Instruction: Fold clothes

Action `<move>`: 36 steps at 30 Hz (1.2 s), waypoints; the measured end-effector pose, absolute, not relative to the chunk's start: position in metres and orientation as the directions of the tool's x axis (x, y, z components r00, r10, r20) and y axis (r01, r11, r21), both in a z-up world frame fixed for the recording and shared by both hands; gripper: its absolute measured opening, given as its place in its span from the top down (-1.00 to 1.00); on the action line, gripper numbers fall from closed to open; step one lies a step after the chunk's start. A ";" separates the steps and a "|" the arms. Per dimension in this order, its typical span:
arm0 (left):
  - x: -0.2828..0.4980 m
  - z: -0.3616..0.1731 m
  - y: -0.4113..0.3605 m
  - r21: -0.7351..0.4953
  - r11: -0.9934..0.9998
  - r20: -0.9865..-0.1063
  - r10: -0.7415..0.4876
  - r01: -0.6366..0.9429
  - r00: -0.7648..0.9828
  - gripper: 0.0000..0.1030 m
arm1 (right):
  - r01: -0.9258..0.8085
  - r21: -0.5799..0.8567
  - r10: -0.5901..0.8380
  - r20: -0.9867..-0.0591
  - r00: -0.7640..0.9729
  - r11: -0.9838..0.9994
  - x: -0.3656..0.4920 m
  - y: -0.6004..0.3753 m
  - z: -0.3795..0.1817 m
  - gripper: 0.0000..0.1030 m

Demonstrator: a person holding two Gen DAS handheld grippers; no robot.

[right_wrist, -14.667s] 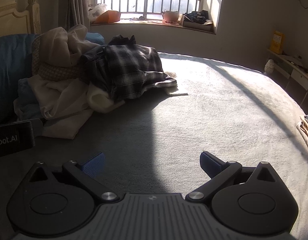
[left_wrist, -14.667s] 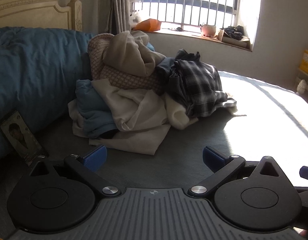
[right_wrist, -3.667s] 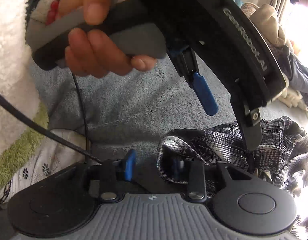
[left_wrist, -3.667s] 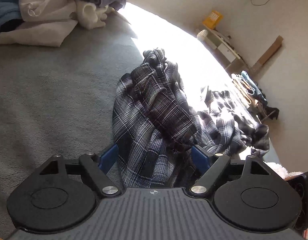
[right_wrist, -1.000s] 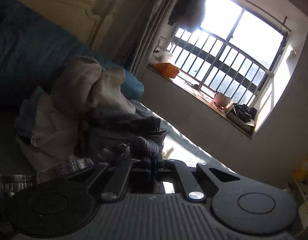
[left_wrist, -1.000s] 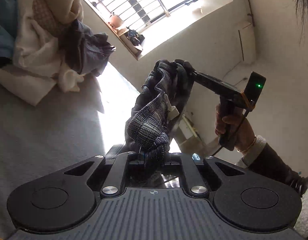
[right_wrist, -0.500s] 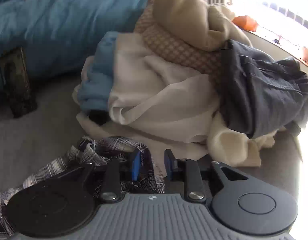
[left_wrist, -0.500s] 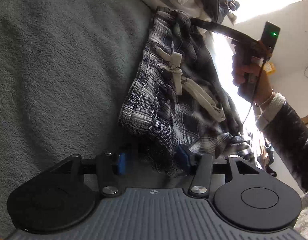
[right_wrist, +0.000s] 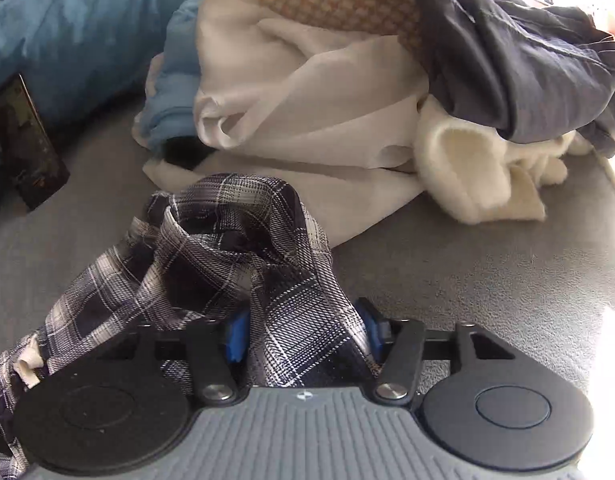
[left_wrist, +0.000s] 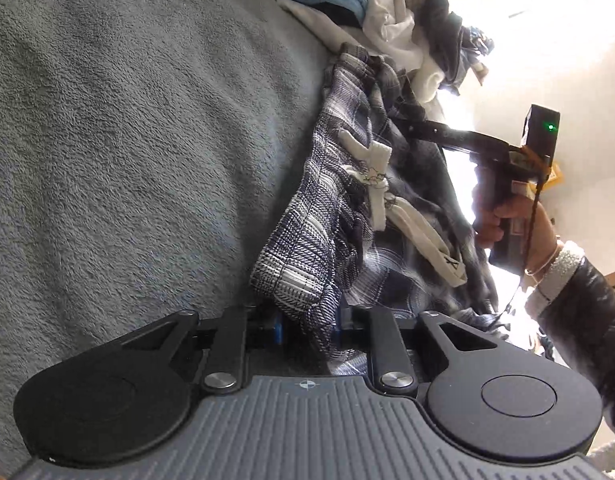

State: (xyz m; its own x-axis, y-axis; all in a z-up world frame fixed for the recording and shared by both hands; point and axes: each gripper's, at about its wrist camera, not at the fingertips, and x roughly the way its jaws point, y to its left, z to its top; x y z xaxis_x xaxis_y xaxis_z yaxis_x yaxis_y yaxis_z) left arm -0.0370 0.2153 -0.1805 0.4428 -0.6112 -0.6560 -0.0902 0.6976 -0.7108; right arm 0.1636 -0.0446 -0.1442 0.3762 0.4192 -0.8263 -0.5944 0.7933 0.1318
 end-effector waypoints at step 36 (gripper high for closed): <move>-0.048 -0.107 0.269 -0.569 0.822 -0.698 -0.491 0.012 0.521 0.02 | -0.013 0.573 0.448 -0.626 0.639 0.820 0.054 -0.285 -0.092 -0.54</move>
